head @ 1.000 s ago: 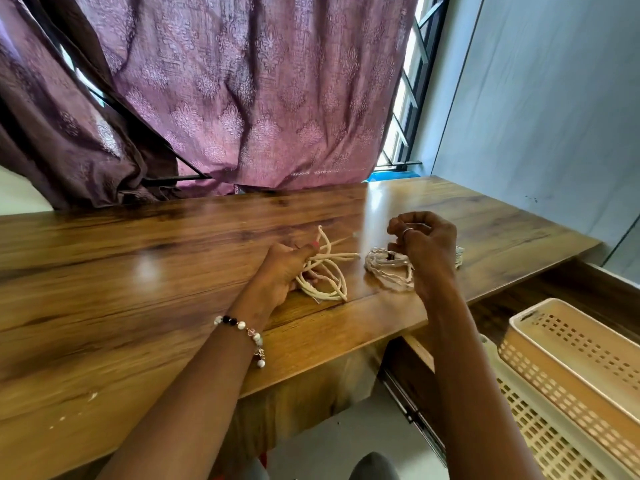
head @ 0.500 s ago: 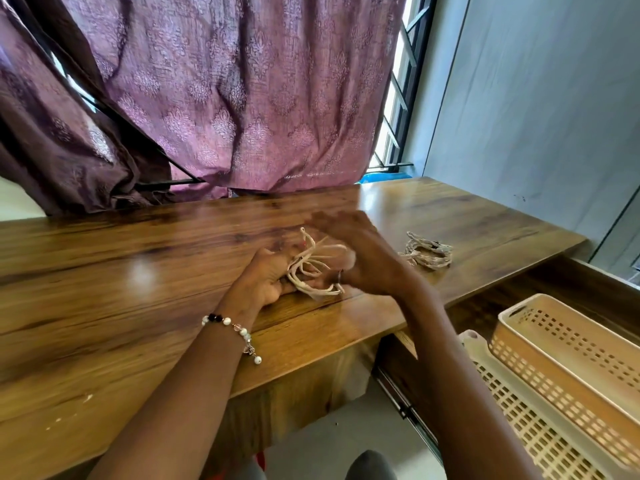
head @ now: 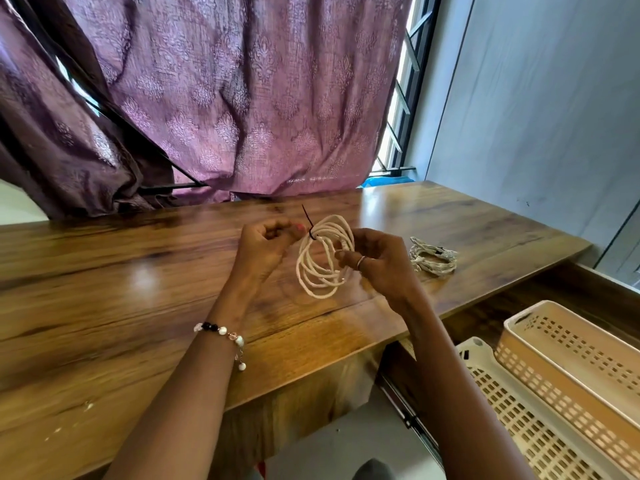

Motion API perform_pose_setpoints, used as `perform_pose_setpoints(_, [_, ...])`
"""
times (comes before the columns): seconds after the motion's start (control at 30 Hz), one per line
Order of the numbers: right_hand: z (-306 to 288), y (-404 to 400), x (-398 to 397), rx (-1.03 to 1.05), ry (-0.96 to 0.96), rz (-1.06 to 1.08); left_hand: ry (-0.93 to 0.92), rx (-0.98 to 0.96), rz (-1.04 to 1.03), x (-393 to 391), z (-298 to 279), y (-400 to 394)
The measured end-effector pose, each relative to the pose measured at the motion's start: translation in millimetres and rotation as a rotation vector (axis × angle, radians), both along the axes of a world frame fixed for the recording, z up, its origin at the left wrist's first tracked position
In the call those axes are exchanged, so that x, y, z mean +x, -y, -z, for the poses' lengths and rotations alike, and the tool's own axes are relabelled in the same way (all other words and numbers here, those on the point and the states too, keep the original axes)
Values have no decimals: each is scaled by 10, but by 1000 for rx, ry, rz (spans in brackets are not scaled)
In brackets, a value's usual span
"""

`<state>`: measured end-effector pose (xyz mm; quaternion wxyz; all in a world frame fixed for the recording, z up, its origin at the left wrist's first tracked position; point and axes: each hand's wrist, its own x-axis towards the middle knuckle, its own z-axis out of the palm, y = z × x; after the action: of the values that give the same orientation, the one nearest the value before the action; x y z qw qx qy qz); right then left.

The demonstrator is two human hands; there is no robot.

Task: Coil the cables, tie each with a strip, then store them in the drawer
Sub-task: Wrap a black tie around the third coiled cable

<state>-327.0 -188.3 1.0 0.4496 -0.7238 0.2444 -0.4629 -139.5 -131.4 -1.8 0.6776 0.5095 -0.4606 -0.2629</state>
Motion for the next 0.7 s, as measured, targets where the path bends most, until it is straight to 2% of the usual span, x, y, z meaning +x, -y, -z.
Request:
perform_pose_setpoints(0.03, [-4,-20,-4,90,69,-61,77,1,-31,32,12,17])
perform_pose_setpoints(0.1, [0,-38,-3,222,181,-127,109,99,75,30,19,4])
perform_pose_setpoints(0.2, [36,-39,48,360,224,-142,-179,192,336,-4,48,-19])
perform_pose_setpoints(0.27, [98,-31,109,383,197,-83,-270,241,478,8,60,-41])
perform_pose_setpoints(0.37, [229,2,131,273,62,54,-216,382,499,19,102,-55])
perform_pose_setpoints(0.53, [276,3,55,-162,-378,251,-269,459,487,-8,129,-39])
perform_pose_setpoints(0.7, [227,-45,134,-177,-379,381,-237,424,555,-35,108,-6])
